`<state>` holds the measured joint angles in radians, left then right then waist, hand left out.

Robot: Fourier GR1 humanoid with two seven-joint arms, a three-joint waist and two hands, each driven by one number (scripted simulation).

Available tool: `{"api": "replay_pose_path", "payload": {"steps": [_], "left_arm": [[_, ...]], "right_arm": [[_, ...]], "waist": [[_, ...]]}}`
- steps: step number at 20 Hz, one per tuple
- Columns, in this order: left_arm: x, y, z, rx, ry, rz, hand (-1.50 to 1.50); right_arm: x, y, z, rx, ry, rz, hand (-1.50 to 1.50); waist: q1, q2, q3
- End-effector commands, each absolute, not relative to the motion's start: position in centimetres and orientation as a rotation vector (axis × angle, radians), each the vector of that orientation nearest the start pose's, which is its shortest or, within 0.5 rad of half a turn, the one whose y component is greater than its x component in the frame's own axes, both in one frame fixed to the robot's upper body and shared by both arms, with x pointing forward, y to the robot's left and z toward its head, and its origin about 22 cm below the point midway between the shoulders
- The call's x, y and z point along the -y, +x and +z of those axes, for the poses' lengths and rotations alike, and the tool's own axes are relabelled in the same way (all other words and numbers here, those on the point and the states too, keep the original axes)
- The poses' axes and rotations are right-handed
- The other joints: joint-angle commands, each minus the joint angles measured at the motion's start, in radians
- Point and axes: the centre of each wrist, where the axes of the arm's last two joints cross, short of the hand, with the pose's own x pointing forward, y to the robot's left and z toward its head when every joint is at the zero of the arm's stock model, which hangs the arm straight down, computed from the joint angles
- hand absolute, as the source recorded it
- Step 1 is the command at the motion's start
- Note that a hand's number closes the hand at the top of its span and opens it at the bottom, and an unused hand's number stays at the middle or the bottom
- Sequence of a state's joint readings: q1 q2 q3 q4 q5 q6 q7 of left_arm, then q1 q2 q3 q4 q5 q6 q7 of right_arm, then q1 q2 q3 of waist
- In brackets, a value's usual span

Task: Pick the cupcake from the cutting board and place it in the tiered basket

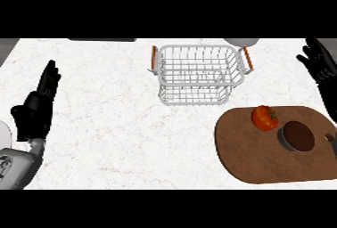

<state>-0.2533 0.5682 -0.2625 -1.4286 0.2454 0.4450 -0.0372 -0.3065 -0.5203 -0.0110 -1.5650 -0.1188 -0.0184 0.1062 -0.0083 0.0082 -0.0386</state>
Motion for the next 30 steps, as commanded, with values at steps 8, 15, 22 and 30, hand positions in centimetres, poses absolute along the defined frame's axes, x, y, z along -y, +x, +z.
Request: {"api": "replay_pose_path", "payload": {"steps": [8,15,22,30], "left_arm": [[-23.8,27.6,3.6,1.67,0.206,-0.076,0.0],[-23.0,27.0,2.6,1.652,0.218,-0.085,0.0],[-21.1,27.0,2.7,1.674,0.213,-0.089,0.0],[-20.7,27.3,2.9,1.652,0.197,-0.084,0.0]], "right_arm": [[45.5,26.1,9.7,1.771,-0.232,-0.235,1.5],[46.7,24.4,6.3,1.867,0.628,-0.214,-1.5],[55.8,18.7,15.1,1.824,0.336,0.275,-1.5],[51.1,18.7,29.6,1.646,-0.143,0.938,-1.5]], "waist": [[-0.015,0.004,0.044],[-0.016,-0.011,0.046],[-0.01,-0.006,0.044],[-0.015,-0.009,0.041]]}}
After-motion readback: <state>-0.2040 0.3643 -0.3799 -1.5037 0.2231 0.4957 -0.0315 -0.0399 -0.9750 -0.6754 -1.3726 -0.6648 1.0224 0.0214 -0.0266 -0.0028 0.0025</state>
